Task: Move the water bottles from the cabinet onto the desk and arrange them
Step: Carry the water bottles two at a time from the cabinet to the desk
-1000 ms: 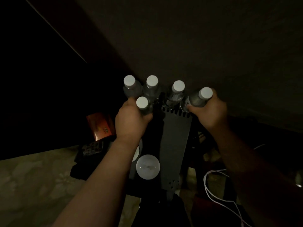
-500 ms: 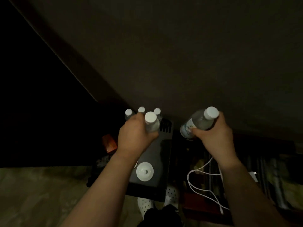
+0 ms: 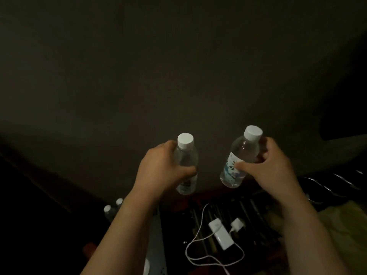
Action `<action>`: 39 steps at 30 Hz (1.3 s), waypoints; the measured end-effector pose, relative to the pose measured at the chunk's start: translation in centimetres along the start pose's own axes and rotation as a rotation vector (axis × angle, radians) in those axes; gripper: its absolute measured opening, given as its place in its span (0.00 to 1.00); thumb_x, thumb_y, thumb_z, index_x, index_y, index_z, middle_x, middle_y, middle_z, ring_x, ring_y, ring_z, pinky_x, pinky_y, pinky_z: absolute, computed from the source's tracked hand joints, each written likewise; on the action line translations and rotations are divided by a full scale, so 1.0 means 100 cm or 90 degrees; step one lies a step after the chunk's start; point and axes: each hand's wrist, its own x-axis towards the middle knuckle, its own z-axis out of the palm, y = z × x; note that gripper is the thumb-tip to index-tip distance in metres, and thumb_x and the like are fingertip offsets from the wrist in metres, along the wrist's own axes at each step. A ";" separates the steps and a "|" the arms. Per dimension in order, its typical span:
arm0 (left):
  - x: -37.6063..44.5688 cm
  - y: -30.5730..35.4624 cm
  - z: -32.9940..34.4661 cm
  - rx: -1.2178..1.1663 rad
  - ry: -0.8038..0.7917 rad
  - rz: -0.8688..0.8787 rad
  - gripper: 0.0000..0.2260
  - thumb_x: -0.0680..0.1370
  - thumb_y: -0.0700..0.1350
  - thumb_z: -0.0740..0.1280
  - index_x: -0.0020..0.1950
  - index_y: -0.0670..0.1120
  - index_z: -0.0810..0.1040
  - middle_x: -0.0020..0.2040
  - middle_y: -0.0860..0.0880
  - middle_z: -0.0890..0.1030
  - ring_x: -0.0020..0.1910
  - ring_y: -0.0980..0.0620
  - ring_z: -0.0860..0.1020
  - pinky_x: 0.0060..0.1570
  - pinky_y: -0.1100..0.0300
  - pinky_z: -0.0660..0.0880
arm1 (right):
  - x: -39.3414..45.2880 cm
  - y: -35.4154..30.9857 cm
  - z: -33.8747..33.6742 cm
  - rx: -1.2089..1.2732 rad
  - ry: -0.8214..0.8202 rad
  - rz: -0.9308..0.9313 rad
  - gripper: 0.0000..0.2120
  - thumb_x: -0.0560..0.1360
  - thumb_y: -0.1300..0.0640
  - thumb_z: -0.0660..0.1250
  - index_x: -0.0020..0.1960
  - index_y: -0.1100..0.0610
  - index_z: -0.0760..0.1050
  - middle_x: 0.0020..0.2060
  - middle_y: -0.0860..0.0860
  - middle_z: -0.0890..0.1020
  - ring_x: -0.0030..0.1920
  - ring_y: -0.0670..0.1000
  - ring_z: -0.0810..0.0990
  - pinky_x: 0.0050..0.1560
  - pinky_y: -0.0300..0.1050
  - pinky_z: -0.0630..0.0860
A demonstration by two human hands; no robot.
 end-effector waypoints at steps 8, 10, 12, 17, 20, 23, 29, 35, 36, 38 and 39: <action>-0.013 0.191 0.076 -0.089 -0.016 0.142 0.24 0.56 0.67 0.70 0.49 0.62 0.74 0.44 0.60 0.81 0.42 0.62 0.80 0.44 0.53 0.82 | -0.055 0.024 -0.209 -0.009 0.198 -0.042 0.32 0.60 0.50 0.82 0.48 0.25 0.67 0.46 0.41 0.82 0.47 0.40 0.80 0.39 0.38 0.76; -0.023 0.240 0.110 -0.121 -0.038 0.165 0.21 0.55 0.67 0.70 0.45 0.66 0.72 0.43 0.62 0.80 0.42 0.63 0.80 0.43 0.54 0.82 | -0.071 0.041 -0.271 -0.032 0.235 -0.031 0.30 0.60 0.48 0.82 0.51 0.29 0.68 0.44 0.43 0.83 0.45 0.42 0.82 0.41 0.43 0.79; -0.034 0.288 0.147 -0.155 -0.056 0.180 0.21 0.55 0.68 0.70 0.45 0.66 0.73 0.43 0.62 0.80 0.41 0.64 0.80 0.43 0.55 0.82 | -0.087 0.058 -0.333 -0.059 0.256 -0.013 0.30 0.60 0.48 0.81 0.55 0.34 0.69 0.46 0.44 0.84 0.47 0.44 0.82 0.44 0.48 0.80; -0.059 0.402 0.236 -0.214 -0.096 0.254 0.21 0.58 0.67 0.73 0.47 0.60 0.78 0.41 0.60 0.82 0.41 0.63 0.80 0.42 0.53 0.81 | -0.126 0.098 -0.464 -0.112 0.341 0.002 0.29 0.61 0.49 0.81 0.53 0.32 0.69 0.48 0.42 0.84 0.47 0.41 0.82 0.46 0.45 0.79; -0.067 0.466 0.278 -0.214 -0.120 0.322 0.17 0.62 0.62 0.75 0.46 0.57 0.78 0.41 0.58 0.81 0.40 0.62 0.79 0.41 0.53 0.80 | -0.147 0.119 -0.524 -0.118 0.391 0.027 0.29 0.60 0.50 0.81 0.49 0.28 0.69 0.47 0.41 0.84 0.46 0.40 0.83 0.47 0.45 0.80; -0.073 0.522 0.317 -0.223 -0.144 0.382 0.16 0.63 0.61 0.75 0.45 0.56 0.77 0.40 0.58 0.80 0.40 0.61 0.79 0.37 0.59 0.76 | -0.164 0.139 -0.575 -0.120 0.446 0.052 0.31 0.59 0.51 0.82 0.48 0.26 0.69 0.49 0.42 0.84 0.48 0.42 0.83 0.49 0.48 0.81; -0.065 0.616 0.395 -0.252 -0.207 0.455 0.17 0.62 0.61 0.75 0.46 0.59 0.78 0.39 0.61 0.80 0.39 0.65 0.77 0.35 0.66 0.69 | -0.180 0.180 -0.651 -0.146 0.549 0.087 0.29 0.61 0.51 0.81 0.52 0.32 0.68 0.47 0.44 0.84 0.47 0.43 0.84 0.46 0.47 0.82; -0.026 0.694 0.482 -0.291 -0.291 0.506 0.19 0.59 0.63 0.74 0.47 0.62 0.75 0.42 0.61 0.80 0.41 0.64 0.79 0.39 0.62 0.75 | -0.148 0.222 -0.722 -0.114 0.611 0.150 0.27 0.60 0.48 0.80 0.51 0.33 0.68 0.46 0.42 0.81 0.44 0.44 0.82 0.34 0.42 0.79; -0.017 0.708 0.497 -0.298 -0.297 0.517 0.20 0.59 0.64 0.73 0.48 0.61 0.76 0.43 0.61 0.81 0.42 0.64 0.79 0.40 0.60 0.77 | -0.138 0.229 -0.735 -0.110 0.626 0.155 0.28 0.59 0.48 0.80 0.50 0.33 0.68 0.46 0.42 0.81 0.44 0.45 0.82 0.35 0.44 0.80; 0.004 0.739 0.529 -0.306 -0.303 0.543 0.23 0.59 0.64 0.73 0.50 0.58 0.79 0.44 0.59 0.81 0.43 0.62 0.79 0.43 0.56 0.79 | -0.116 0.246 -0.762 -0.116 0.657 0.160 0.29 0.58 0.50 0.81 0.50 0.32 0.69 0.48 0.44 0.81 0.47 0.45 0.82 0.42 0.48 0.81; 0.015 0.754 0.544 -0.307 -0.309 0.557 0.24 0.59 0.64 0.73 0.51 0.57 0.80 0.44 0.59 0.82 0.43 0.62 0.79 0.44 0.54 0.79 | -0.103 0.253 -0.775 -0.128 0.669 0.161 0.29 0.59 0.51 0.82 0.50 0.32 0.69 0.48 0.44 0.82 0.48 0.45 0.81 0.43 0.46 0.80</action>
